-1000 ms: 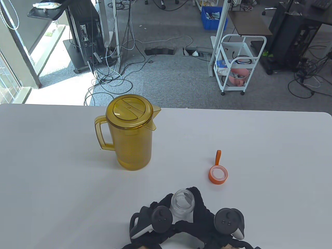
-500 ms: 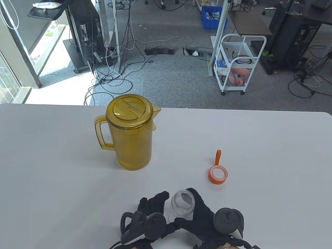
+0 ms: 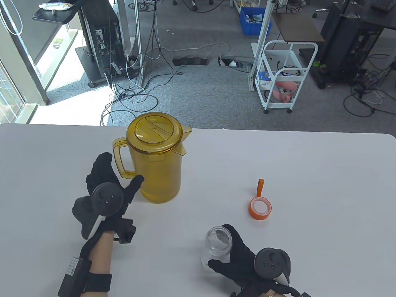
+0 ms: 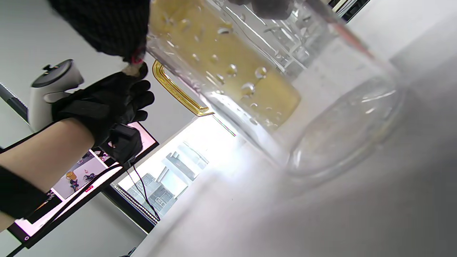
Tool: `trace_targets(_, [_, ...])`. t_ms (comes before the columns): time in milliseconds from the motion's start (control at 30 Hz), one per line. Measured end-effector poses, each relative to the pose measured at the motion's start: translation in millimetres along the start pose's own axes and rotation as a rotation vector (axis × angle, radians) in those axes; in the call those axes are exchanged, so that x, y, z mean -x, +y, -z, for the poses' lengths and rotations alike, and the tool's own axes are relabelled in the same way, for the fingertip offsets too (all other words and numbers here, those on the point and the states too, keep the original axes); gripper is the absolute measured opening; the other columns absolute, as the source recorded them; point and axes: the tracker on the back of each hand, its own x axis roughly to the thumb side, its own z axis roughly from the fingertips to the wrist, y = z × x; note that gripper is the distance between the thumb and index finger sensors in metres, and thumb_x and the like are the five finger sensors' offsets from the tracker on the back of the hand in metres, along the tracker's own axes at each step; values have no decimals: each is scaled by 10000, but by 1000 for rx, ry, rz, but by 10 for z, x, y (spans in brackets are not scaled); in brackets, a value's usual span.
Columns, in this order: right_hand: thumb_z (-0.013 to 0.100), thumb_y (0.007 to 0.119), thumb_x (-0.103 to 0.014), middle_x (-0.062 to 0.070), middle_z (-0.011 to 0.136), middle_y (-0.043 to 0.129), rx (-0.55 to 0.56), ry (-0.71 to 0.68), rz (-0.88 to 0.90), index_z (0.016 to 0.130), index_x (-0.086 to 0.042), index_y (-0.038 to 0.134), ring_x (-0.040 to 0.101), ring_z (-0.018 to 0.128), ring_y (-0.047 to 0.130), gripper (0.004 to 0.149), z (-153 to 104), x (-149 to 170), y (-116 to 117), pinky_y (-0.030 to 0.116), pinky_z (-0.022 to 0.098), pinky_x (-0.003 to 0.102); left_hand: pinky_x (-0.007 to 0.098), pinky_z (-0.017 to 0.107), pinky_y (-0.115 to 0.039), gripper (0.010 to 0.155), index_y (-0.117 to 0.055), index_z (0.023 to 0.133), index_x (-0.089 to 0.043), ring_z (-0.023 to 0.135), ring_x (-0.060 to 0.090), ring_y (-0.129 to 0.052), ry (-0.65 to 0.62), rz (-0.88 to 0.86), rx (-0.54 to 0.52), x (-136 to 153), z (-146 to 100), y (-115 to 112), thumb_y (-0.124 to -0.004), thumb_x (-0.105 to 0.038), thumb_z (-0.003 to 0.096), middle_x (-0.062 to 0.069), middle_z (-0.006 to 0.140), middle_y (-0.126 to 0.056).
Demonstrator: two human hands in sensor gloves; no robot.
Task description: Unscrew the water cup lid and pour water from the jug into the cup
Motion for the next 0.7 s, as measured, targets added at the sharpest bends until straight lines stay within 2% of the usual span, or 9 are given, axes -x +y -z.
trace_targets(100, [467, 845, -478, 223, 1145, 344, -1, -1, 1, 1088, -99, 143, 452, 1056, 520, 1011, 1, -2, 1, 344, 701, 695, 624, 822, -492, 980, -74, 1189, -106, 1209, 368, -523, 16, -7, -4, 120, 218, -134, -596, -671, 582, 125, 1259, -291])
trace_targets(200, [470, 844, -481, 221, 1147, 341, -5, 1, -1, 1089, -103, 142, 448, 1060, 516, 1010, 0, -3, 0, 347, 687, 711, 625, 827, -479, 943, -82, 1191, -125, 1211, 340, -542, 45, -120, 31, 187, 377, -305, -594, -642, 591, 103, 1262, -307])
trace_targets(267, [470, 845, -480, 222, 1147, 341, -7, 1, 2, 1089, -103, 141, 448, 1059, 516, 1010, 1, -4, -1, 346, 686, 712, 603, 841, -487, 862, -111, 1199, -166, 1211, 282, -583, 58, -168, 53, 238, 438, -383, -556, -615, 613, 44, 1263, -361])
trace_targets(300, [471, 845, -480, 221, 1147, 341, -7, 1, 2, 1089, -102, 142, 448, 1059, 515, 1010, 1, -5, 0, 346, 686, 712, 583, 844, -505, 782, -148, 1200, -186, 1194, 252, -623, 85, -190, 52, 259, 468, -423, -544, -556, 637, 19, 1251, -407])
trace_targets(367, [470, 845, -481, 222, 1146, 344, -7, -1, 1, 1089, -101, 143, 449, 1058, 517, 1009, 2, -6, 0, 347, 687, 711, 474, 842, -602, 654, -297, 1194, -249, 1101, 173, -774, 99, -220, 48, 290, 495, -498, -506, -535, 645, -56, 1191, -572])
trace_targets(400, [470, 845, -480, 220, 1146, 344, -9, -1, 2, 1089, -101, 143, 449, 1058, 517, 1010, 4, -5, -1, 346, 687, 711, 436, 831, -636, 647, -287, 1191, -243, 1065, 145, -806, 100, -245, 57, 289, 507, -536, -494, -528, 649, -67, 1174, -584])
trace_targets(500, [469, 844, -483, 220, 1146, 344, -12, -3, -1, 1089, -102, 142, 448, 1057, 518, 1011, 5, -6, -2, 352, 690, 707, 447, 849, -616, 627, -272, 1177, -264, 1063, 119, -784, 133, -328, 52, 289, 525, -607, -476, -528, 647, -133, 1136, -574])
trace_targets(600, [469, 844, -484, 220, 1146, 345, -13, -2, 0, 1089, -105, 143, 444, 1058, 517, 1010, 6, -7, -2, 353, 690, 708, 435, 857, -618, 539, -295, 1114, -346, 998, 59, -787, 138, -424, 60, 318, 532, -652, -441, -562, 642, -179, 1052, -582])
trace_targets(700, [468, 845, -483, 217, 1147, 344, -14, -2, 2, 1089, -107, 144, 446, 1058, 518, 1010, 7, -6, -3, 346, 691, 709, 382, 846, -677, 419, -360, 1019, -410, 845, -23, -841, 133, -490, 51, 349, 508, -680, -417, -584, 642, -247, 923, -645])
